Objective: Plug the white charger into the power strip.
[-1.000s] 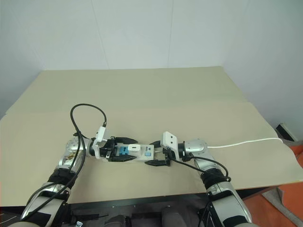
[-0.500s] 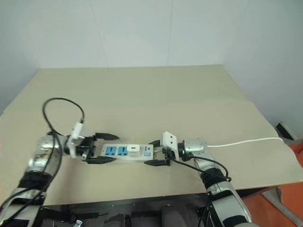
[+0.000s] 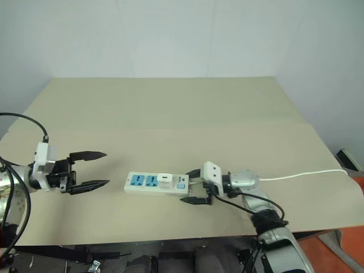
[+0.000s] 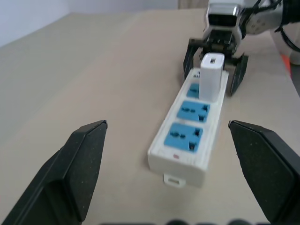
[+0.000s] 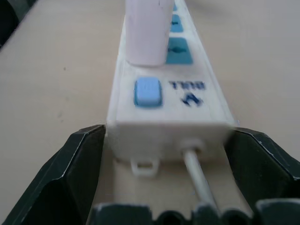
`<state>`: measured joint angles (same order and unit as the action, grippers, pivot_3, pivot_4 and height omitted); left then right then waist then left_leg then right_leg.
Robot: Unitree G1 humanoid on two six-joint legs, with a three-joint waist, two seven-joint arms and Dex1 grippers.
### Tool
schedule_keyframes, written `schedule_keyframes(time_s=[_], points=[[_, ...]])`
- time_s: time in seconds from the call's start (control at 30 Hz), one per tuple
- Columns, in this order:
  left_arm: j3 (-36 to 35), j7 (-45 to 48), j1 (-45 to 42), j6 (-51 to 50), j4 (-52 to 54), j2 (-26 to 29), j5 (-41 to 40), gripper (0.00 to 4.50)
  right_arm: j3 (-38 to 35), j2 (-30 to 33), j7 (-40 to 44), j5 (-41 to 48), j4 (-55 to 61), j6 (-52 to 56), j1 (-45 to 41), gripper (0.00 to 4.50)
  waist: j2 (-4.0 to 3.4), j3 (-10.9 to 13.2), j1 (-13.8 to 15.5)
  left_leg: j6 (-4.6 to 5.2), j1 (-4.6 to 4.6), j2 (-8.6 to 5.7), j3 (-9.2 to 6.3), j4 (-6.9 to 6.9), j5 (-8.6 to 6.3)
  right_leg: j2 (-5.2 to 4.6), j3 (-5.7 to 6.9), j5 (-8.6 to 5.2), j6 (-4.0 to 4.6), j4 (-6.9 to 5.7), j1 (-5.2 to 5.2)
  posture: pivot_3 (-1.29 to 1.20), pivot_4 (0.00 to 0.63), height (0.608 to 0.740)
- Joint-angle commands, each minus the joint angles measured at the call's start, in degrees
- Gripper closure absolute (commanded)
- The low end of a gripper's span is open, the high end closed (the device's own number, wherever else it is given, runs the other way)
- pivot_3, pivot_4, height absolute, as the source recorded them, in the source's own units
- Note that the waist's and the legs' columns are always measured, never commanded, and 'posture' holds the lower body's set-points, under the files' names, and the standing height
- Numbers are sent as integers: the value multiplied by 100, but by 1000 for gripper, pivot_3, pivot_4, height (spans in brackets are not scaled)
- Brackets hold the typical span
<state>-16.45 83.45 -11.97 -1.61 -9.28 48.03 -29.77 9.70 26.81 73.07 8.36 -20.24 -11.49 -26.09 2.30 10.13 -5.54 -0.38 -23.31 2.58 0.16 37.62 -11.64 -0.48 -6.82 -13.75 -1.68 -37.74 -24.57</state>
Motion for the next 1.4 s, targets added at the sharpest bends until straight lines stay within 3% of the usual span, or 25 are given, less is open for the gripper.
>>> schedule_keyframes(time_s=[0.03, 0.27, 0.43, 0.97, 1.4], points=[[-367, -21, 358, 42, 345, 255, -76, 0, -594, 664, 123, 470, 887, 2, 251, 36, 1, 6, 20, 0, 0, 1, 3, -2, 0, -2, 0, 0, 0, 5, 0, 0, 150, 740], [-583, -32, 563, -87, 327, 410, -194, 0, -1340, 1950, 507, 1134, 1638, 355, 811, 36, 4, 10, 102, 0, 10, 13, 22, -7, 0, 1, 7, -14, 24, 9, 5, 0, 150, 740], [-441, 6, 416, -71, 169, 469, -128, 0, -1663, 2361, 414, 1395, 2179, 705, 1145, 36, 5, 11, 131, 0, 16, 16, 39, -12, 0, 1, -2, -19, 33, 10, 3, 0, 150, 740], [-50, 352, -762, -9, -842, 612, 147, 0, -1926, 2454, -83, 1442, 2719, 1085, 1329, 36, 8, 12, 170, 0, 4, 16, 53, -13, 0, 0, -3, -1, 2, 18, -3, 0, 150, 740], [132, 619, -1340, 281, -1648, 616, 371, 0, -1518, 2264, -290, 1328, 2739, 1249, 916, 36, 8, 13, 158, 0, 5, 16, 55, -12, 0, 3, -6, 0, 0, 14, -3, 0, 150, 740]])
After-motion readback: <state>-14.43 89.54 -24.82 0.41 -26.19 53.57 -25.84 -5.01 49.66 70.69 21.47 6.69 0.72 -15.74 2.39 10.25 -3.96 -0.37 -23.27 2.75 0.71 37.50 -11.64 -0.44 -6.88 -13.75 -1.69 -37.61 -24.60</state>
